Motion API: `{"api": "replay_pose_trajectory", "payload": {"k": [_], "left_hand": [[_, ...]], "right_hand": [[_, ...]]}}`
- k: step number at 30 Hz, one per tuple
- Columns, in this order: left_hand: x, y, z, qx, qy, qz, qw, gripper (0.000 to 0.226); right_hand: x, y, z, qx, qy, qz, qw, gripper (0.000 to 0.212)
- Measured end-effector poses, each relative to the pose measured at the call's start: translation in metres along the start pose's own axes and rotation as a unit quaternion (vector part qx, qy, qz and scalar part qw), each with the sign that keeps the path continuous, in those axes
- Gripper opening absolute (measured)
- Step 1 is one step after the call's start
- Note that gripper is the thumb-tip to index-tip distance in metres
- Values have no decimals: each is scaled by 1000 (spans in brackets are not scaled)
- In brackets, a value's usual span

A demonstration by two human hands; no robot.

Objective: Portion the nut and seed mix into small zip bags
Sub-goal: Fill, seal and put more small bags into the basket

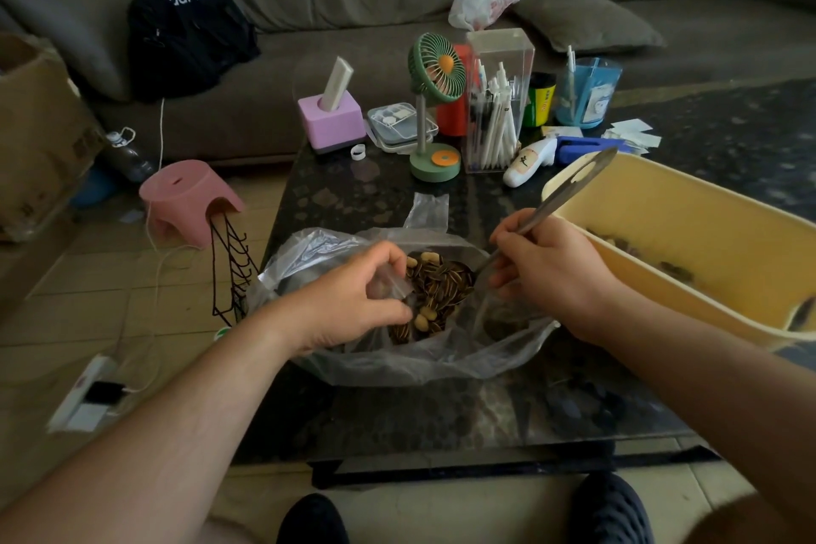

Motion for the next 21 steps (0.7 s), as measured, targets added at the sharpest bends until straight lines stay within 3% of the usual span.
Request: {"api": "replay_pose_trajectory", "payload": {"k": [5, 12, 18, 21], "left_hand": [[6, -6, -4, 12, 61, -50, 997, 16], [17, -9, -2, 47, 169, -123, 977, 10], [21, -6, 0, 36, 200, -56, 978, 64], [24, -5, -1, 30, 209, -14, 977, 76]], "right_hand": [[-2, -5, 2, 0, 1, 2, 1000, 18], [-6, -11, 5, 10, 2, 0, 1000, 18], [-7, -16, 5, 2, 7, -5, 1000, 18], [-10, -21, 6, -19, 16, -6, 1000, 20]]}}
Point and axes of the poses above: each hand's wrist, its own z-axis away from the middle knuckle, its own x-axis out of the palm, y = z × x, the point moved 1 cm from there along -z, towards the middle knuckle, and after that the axes turned 4 degrees about -x, right-handed, at the moved point
